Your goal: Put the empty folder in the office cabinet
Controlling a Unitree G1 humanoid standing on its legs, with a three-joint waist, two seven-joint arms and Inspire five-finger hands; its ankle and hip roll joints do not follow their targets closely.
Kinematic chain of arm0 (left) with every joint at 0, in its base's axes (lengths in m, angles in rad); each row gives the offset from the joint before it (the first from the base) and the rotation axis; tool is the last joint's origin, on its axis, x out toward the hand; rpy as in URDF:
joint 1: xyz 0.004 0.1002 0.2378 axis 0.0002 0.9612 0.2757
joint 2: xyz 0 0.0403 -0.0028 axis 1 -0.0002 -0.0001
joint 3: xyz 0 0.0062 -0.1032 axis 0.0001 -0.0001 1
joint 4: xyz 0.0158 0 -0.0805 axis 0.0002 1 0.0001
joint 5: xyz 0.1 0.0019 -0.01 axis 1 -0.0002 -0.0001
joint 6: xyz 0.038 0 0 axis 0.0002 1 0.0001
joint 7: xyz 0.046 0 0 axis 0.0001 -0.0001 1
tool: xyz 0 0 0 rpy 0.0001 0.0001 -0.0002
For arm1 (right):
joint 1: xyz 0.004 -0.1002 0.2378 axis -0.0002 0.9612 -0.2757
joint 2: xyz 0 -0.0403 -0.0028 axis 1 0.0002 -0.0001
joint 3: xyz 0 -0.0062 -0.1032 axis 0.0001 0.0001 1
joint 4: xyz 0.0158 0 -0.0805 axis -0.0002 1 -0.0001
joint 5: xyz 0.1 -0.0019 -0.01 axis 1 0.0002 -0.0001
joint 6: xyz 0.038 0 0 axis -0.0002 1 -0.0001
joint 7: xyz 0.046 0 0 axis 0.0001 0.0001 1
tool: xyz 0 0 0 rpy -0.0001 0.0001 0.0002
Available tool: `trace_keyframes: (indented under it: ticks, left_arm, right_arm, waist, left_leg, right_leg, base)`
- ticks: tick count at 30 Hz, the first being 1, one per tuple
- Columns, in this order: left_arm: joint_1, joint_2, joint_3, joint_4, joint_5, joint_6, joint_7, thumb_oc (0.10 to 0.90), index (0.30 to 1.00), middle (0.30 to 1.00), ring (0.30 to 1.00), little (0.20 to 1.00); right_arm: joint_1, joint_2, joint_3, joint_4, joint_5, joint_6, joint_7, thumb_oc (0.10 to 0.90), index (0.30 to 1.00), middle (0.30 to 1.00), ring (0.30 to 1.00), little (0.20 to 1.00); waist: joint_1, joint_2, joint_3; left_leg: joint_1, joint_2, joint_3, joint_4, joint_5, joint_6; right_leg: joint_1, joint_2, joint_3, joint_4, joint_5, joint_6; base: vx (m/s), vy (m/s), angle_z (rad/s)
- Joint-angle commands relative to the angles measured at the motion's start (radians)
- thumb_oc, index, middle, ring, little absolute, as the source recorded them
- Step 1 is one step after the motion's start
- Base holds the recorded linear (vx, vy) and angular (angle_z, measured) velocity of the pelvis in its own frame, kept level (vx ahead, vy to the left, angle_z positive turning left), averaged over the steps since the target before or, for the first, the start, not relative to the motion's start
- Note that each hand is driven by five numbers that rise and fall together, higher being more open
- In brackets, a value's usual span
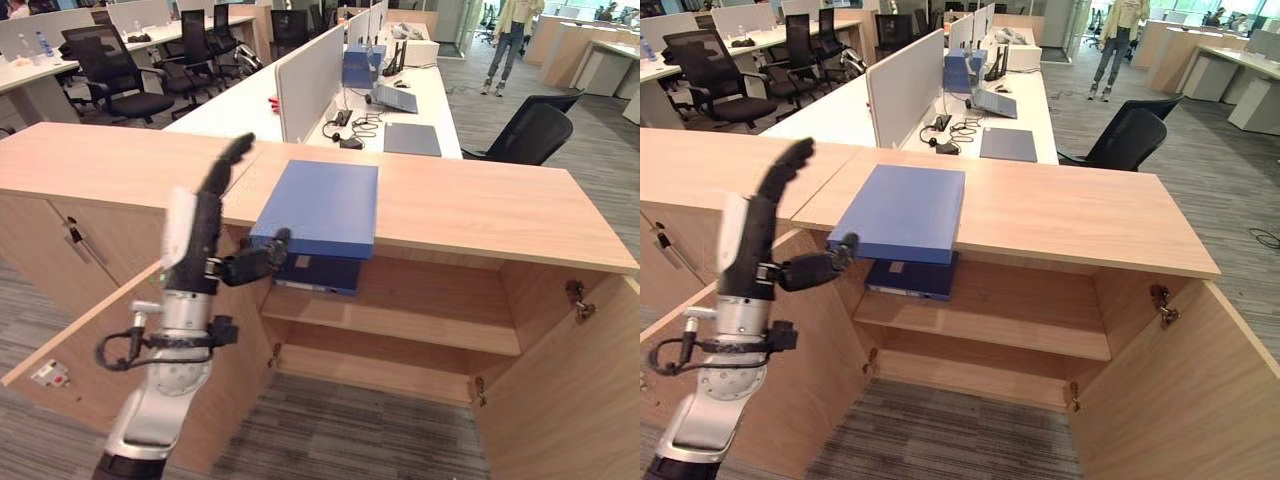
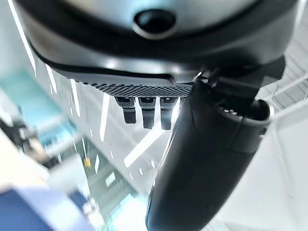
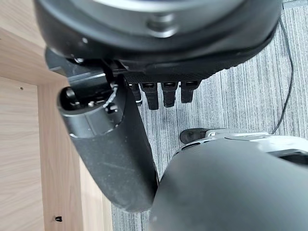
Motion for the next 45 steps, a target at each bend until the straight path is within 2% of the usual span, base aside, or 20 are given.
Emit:
trace_keyframes:
  ticks: [1,11,12,20,33,42,45]
  left_arm:
    - [-0.172,0.036,0.014,-0.013,-0.014,-0.056,-0.003,0.8,0.9,0.9,0.9,0.9]
    - [-0.322,0.057,-0.091,0.151,0.055,-0.016,-0.036,0.8,0.9,0.9,0.9,0.9]
    - [-0.354,0.067,-0.107,0.18,0.094,-0.005,-0.041,0.8,0.9,0.9,0.9,0.9]
    - [-0.437,0.085,-0.162,0.26,0.199,0.01,-0.018,0.8,0.9,0.9,0.9,0.9]
    - [-0.535,0.115,-0.258,0.38,0.307,0.04,-0.043,0.8,0.9,0.9,0.9,0.9]
    - [-0.611,0.111,-0.326,0.549,0.399,0.097,-0.018,0.8,0.9,0.9,0.9,0.9]
    - [-0.658,0.124,-0.372,0.652,0.531,0.141,0.034,0.8,0.9,0.9,0.9,0.9]
  right_arm:
    - [-0.037,-0.009,0.034,0.046,0.003,0.002,0.001,0.8,0.9,0.9,0.9,0.9]
    - [-0.041,-0.028,0.059,0.05,-0.053,0.012,-0.005,0.8,0.9,0.9,0.9,0.9]
    - [-0.042,-0.029,0.063,0.056,-0.057,0.013,-0.003,0.8,0.9,0.9,0.9,0.9]
    - [-0.04,-0.033,0.07,0.07,-0.064,0.013,-0.006,0.8,0.9,0.9,0.9,0.9]
    - [-0.047,-0.046,0.078,0.094,-0.067,0.018,-0.001,0.8,0.9,0.9,0.9,0.9]
    - [-0.051,-0.055,0.085,0.106,-0.069,0.021,-0.006,0.8,0.9,0.9,0.9,0.9]
    - [-0.055,-0.055,0.096,0.11,-0.07,0.02,-0.015,0.8,0.9,0.9,0.9,0.9]
  waist:
    - [-0.009,-0.032,-0.027]
    - [-0.028,-0.029,-0.038]
    - [-0.031,-0.027,-0.042]
    - [-0.04,-0.026,-0.047]
    - [-0.05,-0.021,-0.051]
    - [-0.061,-0.015,-0.049]
    - [-0.067,-0.013,-0.05]
  left_leg:
    - [0.057,-0.015,-0.025,-0.003,-0.123,-0.03]
    - [0.064,-0.012,-0.013,-0.003,-0.124,-0.032]
    - [0.067,-0.011,-0.009,-0.003,-0.124,-0.032]
    - [0.074,-0.009,-0.004,-0.003,-0.129,-0.033]
    - [0.084,-0.006,0.008,-0.003,-0.132,-0.035]
    - [0.088,-0.007,0.015,-0.003,-0.135,-0.036]
    - [0.088,-0.006,0.02,-0.003,-0.138,-0.036]
  right_leg:
    - [0.02,0.008,0.005,0.013,-0.034,0.064]
    - [0.022,0.011,0.015,0.014,-0.031,0.064]
    - [0.024,0.012,0.016,0.013,-0.031,0.064]
    - [0.028,0.012,0.021,0.012,-0.031,0.065]
    - [0.035,0.014,0.025,0.008,-0.032,0.068]
    - [0.035,0.014,0.027,0.007,-0.031,0.07]
    - [0.034,0.014,0.031,0.007,-0.032,0.071]
  base:
    - [0.0,0.0,0.0]
    - [-0.01,0.001,-0.01]
    - [0.0,0.0,0.0]
    - [0.0,-0.001,-0.03]
    - [0.0,-0.001,-0.01]
    - [0.0,0.001,-0.02]
    - [0.0,0.004,-0.03]
